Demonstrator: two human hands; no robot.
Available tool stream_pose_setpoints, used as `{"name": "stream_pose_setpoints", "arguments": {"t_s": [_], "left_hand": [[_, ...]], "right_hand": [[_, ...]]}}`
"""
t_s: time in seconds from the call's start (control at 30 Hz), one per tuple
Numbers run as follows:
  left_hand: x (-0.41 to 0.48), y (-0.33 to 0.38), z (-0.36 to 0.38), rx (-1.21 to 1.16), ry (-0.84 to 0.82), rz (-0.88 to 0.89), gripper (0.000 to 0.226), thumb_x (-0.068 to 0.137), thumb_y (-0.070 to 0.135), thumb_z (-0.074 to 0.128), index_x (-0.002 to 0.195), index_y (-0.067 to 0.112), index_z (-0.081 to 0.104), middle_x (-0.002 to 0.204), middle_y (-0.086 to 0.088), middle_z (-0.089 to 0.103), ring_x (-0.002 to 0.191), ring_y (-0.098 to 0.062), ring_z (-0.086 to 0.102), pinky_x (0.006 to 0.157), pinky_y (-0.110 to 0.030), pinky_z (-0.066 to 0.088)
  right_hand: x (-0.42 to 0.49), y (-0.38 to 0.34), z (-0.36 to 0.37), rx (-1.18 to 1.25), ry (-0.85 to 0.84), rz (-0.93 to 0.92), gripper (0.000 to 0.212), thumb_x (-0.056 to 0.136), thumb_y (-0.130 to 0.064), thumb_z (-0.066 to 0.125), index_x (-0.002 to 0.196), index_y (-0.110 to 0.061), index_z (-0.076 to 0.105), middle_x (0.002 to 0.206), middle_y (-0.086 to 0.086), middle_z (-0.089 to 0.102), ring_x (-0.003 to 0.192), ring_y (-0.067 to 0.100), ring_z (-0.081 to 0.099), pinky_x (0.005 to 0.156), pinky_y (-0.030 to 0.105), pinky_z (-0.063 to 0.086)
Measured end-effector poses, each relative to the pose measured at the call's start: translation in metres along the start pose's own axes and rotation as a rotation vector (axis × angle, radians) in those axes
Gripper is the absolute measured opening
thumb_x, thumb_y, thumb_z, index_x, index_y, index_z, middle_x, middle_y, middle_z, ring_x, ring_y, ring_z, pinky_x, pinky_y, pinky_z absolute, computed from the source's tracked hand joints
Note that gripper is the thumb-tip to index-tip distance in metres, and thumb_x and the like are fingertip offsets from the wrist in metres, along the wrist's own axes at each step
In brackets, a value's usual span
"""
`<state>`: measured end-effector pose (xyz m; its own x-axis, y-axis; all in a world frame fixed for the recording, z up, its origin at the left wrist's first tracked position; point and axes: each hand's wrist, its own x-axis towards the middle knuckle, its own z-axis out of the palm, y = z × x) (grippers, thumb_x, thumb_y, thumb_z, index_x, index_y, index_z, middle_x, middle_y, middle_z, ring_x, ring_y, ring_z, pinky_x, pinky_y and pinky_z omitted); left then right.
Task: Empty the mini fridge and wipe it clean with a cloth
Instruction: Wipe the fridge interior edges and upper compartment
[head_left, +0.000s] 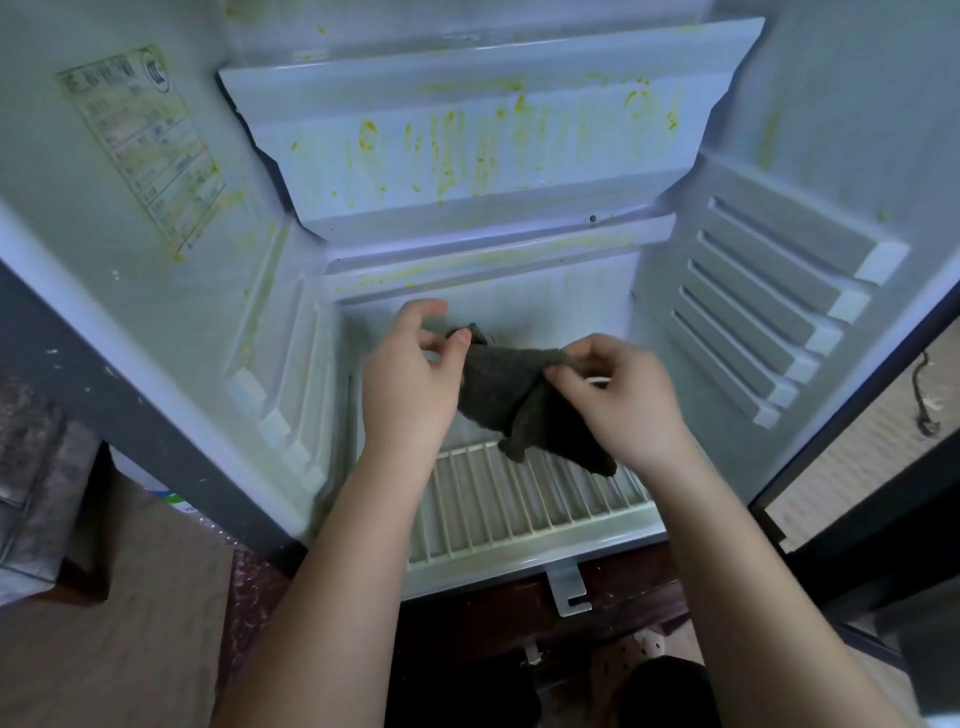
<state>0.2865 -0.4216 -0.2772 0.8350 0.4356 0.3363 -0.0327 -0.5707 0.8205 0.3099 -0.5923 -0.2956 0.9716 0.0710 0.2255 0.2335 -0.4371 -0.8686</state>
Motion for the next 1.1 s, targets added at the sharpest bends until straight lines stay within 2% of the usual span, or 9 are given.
{"name": "stream_pose_setpoints", "arguments": {"t_s": [0.27,0.43,0.5,0.6,0.7,0.8,0.93,1.0,1.1], "left_hand": [[0.001,0.008,0.007,0.326,0.2,0.473,0.029,0.086,0.009,0.056,0.113,0.003,0.062,0.105,-0.014,0.062,0.1,-0.034,0.059,0.087,-0.033,0.039],[-0.013,0.005,0.01,0.374,0.13,0.558,0.031,0.082,0.003,0.06,0.113,0.003,0.063,0.11,-0.014,0.061,0.103,-0.032,0.057,0.092,-0.034,0.04],[-0.019,0.005,0.004,0.389,0.106,0.584,0.031,0.083,0.001,0.061,0.114,0.003,0.064,0.112,-0.014,0.061,0.106,-0.032,0.057,0.094,-0.036,0.043],[-0.029,0.005,-0.013,0.4,0.116,0.565,0.032,0.083,0.0,0.062,0.115,0.002,0.063,0.116,-0.015,0.06,0.11,-0.032,0.057,0.097,-0.036,0.043],[-0.047,0.013,-0.033,0.393,0.135,0.551,0.032,0.084,-0.001,0.06,0.116,0.002,0.063,0.118,-0.014,0.06,0.112,-0.03,0.057,0.099,-0.032,0.043],[-0.066,0.033,-0.06,0.375,0.182,0.651,0.03,0.085,-0.007,0.057,0.113,0.0,0.066,0.116,-0.015,0.062,0.113,-0.03,0.058,0.102,-0.033,0.044],[-0.092,0.045,-0.1,0.465,0.569,0.802,0.025,0.082,-0.009,0.06,0.103,0.002,0.068,0.108,-0.018,0.066,0.107,-0.032,0.058,0.102,-0.035,0.042],[-0.093,0.042,-0.114,0.52,0.819,0.731,0.033,0.081,0.001,0.065,0.114,0.005,0.059,0.121,-0.018,0.058,0.112,-0.034,0.05,0.107,-0.034,0.035],[-0.077,0.033,-0.115,0.358,0.77,0.56,0.068,0.084,0.014,0.069,0.139,-0.003,0.035,0.145,-0.026,0.03,0.137,-0.032,0.031,0.114,-0.046,0.028]], "right_hand": [[0.04,-0.009,-0.016,0.398,0.666,0.279,0.016,0.077,-0.027,0.059,0.066,-0.017,0.052,0.062,-0.003,0.053,0.061,0.014,0.049,0.07,0.033,0.048],[0.066,-0.018,0.005,0.549,0.892,0.193,0.01,0.088,-0.012,0.053,0.094,-0.007,0.06,0.079,-0.007,0.057,0.069,0.001,0.051,0.072,0.012,0.042],[0.068,-0.017,0.012,0.483,0.839,0.103,0.032,0.088,-0.009,0.05,0.119,-0.005,0.059,0.108,-0.002,0.061,0.1,0.006,0.057,0.086,0.003,0.035],[0.07,-0.007,0.014,0.201,0.587,-0.049,0.065,0.08,0.002,0.05,0.144,-0.007,0.039,0.149,0.007,0.036,0.138,0.017,0.033,0.103,0.001,0.018],[0.065,-0.009,0.017,-0.043,0.47,-0.127,0.078,0.073,0.009,0.045,0.148,-0.009,0.033,0.156,0.009,0.027,0.138,0.028,0.029,0.111,0.015,0.015],[0.05,-0.019,0.032,-0.17,0.324,-0.283,0.076,0.074,0.012,0.048,0.147,-0.007,0.036,0.154,0.011,0.032,0.128,0.037,0.037,0.103,0.011,0.014],[0.037,-0.016,0.036,-0.116,0.236,-0.336,0.07,0.077,0.013,0.055,0.143,-0.005,0.042,0.149,0.011,0.04,0.131,0.034,0.041,0.106,0.014,0.019],[0.033,-0.01,0.03,-0.049,0.294,-0.27,0.066,0.08,0.013,0.053,0.142,-0.005,0.044,0.148,0.009,0.042,0.134,0.03,0.041,0.108,0.018,0.022],[0.034,0.0,0.021,0.023,0.365,-0.162,0.061,0.084,0.008,0.052,0.142,-0.009,0.045,0.148,0.006,0.043,0.136,0.023,0.04,0.113,0.027,0.029]]}}
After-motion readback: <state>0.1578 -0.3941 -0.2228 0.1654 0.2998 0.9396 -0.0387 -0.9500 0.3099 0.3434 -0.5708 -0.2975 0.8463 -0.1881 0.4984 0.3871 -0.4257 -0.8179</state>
